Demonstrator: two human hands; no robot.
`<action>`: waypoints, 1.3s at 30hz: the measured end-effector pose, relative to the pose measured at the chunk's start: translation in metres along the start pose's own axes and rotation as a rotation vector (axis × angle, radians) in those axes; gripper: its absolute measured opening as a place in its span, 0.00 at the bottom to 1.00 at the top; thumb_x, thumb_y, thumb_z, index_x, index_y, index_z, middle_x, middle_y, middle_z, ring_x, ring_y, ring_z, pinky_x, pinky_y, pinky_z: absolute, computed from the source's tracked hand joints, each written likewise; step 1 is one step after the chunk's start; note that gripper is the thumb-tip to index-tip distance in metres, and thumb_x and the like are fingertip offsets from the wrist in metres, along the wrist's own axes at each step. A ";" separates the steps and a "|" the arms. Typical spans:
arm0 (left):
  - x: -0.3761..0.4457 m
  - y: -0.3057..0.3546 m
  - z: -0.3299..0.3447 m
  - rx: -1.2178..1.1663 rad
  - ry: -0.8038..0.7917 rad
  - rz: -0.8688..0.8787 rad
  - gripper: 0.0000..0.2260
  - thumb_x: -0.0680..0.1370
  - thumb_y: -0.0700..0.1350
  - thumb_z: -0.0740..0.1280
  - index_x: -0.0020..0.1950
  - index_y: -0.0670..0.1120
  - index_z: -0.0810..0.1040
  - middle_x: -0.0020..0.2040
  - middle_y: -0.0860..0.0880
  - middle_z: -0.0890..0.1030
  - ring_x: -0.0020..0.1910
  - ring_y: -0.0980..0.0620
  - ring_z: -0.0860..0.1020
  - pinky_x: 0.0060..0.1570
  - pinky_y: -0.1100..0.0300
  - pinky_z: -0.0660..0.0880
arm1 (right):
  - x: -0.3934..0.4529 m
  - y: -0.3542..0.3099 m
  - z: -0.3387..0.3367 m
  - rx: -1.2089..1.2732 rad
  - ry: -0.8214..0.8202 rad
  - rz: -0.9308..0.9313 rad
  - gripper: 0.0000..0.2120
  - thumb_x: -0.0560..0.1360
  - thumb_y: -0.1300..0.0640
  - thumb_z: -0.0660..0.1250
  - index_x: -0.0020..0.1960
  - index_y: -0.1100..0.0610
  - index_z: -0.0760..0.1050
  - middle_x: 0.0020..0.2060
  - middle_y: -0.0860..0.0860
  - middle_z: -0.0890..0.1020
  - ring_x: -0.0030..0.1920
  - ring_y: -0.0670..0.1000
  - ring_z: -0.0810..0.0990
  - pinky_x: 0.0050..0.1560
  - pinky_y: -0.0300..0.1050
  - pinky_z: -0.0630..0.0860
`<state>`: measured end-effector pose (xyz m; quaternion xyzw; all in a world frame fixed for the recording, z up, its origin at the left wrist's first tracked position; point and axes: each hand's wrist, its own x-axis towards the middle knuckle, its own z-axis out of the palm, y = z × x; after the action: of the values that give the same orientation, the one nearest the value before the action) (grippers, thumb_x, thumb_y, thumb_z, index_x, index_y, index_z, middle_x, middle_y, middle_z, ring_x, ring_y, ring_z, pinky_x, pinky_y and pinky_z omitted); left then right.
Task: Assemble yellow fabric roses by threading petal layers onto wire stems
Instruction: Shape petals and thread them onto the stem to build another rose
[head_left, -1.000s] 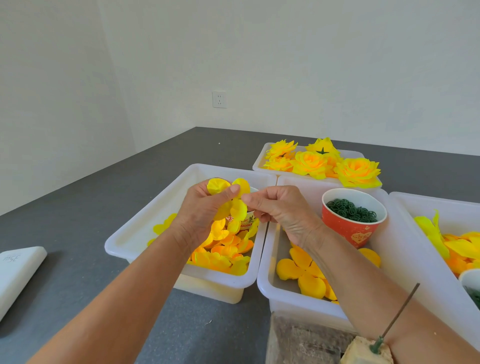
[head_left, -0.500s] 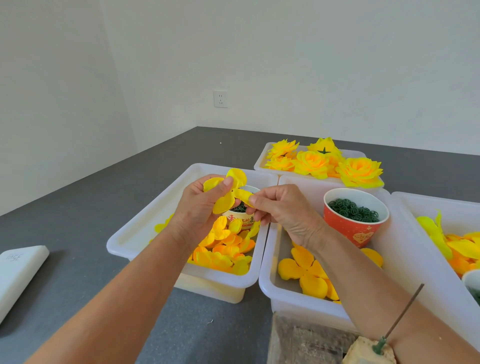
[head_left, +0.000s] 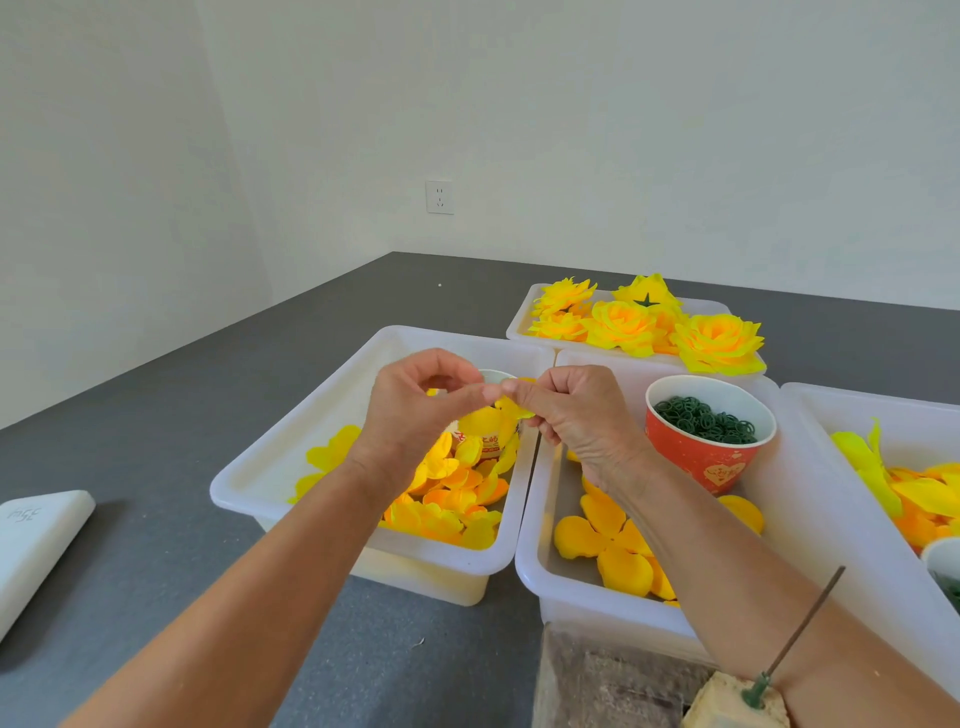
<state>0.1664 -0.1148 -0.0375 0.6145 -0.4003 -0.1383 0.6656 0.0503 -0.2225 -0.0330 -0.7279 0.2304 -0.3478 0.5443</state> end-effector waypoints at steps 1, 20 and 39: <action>-0.001 0.000 0.002 0.053 -0.054 0.006 0.10 0.63 0.43 0.78 0.39 0.45 0.81 0.37 0.45 0.80 0.37 0.53 0.76 0.36 0.62 0.75 | 0.000 -0.001 0.000 0.011 -0.014 -0.005 0.15 0.70 0.55 0.73 0.34 0.65 0.74 0.22 0.52 0.71 0.22 0.40 0.71 0.25 0.34 0.67; 0.005 0.003 -0.003 -0.295 0.087 -0.196 0.04 0.74 0.39 0.69 0.41 0.40 0.77 0.34 0.47 0.83 0.34 0.53 0.81 0.32 0.64 0.77 | -0.002 -0.006 -0.001 0.161 -0.155 0.062 0.09 0.71 0.61 0.71 0.35 0.59 0.74 0.26 0.48 0.81 0.30 0.44 0.82 0.30 0.34 0.76; -0.001 0.003 0.001 -0.170 -0.227 -0.257 0.08 0.71 0.30 0.68 0.43 0.42 0.80 0.34 0.49 0.82 0.33 0.53 0.81 0.34 0.61 0.79 | -0.004 -0.006 -0.001 0.012 -0.101 0.009 0.05 0.68 0.65 0.73 0.39 0.58 0.78 0.30 0.51 0.80 0.30 0.43 0.77 0.32 0.35 0.74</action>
<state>0.1643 -0.1144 -0.0353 0.5825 -0.3780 -0.3237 0.6427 0.0465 -0.2182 -0.0278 -0.7402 0.2038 -0.3093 0.5611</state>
